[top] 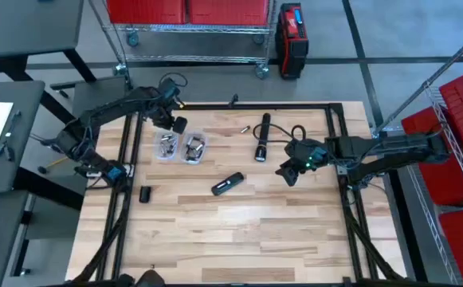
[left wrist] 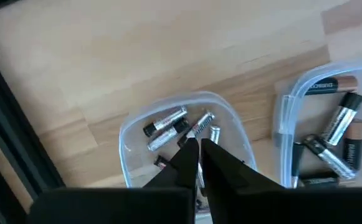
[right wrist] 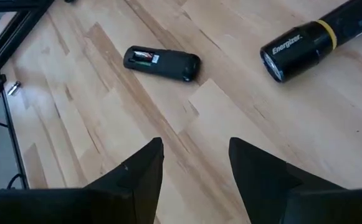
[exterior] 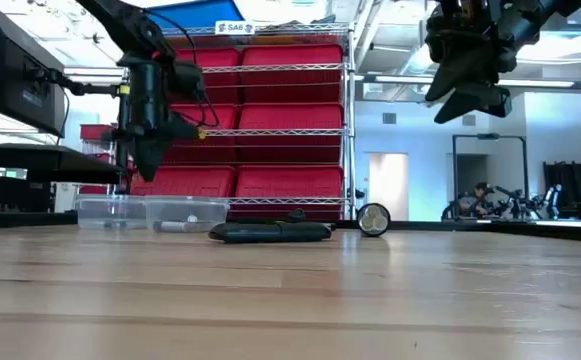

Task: Insert battery
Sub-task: Insert the silver battery into the remote control battery compartment

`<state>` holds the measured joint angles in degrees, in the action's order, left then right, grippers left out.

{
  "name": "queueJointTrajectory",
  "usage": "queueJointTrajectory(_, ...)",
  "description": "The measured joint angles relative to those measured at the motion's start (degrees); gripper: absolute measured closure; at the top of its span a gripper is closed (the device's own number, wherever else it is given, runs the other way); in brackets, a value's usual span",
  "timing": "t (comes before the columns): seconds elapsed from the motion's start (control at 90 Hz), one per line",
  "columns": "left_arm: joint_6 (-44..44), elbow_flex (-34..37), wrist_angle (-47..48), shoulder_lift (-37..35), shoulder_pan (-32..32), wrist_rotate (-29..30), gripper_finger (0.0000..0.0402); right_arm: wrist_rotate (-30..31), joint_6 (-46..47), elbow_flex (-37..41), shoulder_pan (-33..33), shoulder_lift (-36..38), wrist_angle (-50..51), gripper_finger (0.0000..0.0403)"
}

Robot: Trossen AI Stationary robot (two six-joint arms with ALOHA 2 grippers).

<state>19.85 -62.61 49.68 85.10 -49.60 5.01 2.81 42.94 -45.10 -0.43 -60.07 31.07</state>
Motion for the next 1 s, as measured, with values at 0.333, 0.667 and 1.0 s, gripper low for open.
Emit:
queueJointTrajectory(0.333, -2.83, 3.84, -1.87, 0.33, 0.04, -6.57, 0.0320, 0.00, 0.15, 0.00, 0.00, 0.00, 0.00, 0.0228)
queueJointTrajectory(0.667, -8.84, 6.67, -2.71, 0.33, 0.15, -5.67, 0.0295, -0.02, 0.15, 0.00, 0.04, 0.00, 0.22, 0.0228)
queueJointTrajectory(1.0, 11.32, 6.69, 1.56, 0.33, 0.61, -3.21, 0.0295, 0.07, 1.20, 0.00, 0.04, 0.00, 0.16, 0.0228)
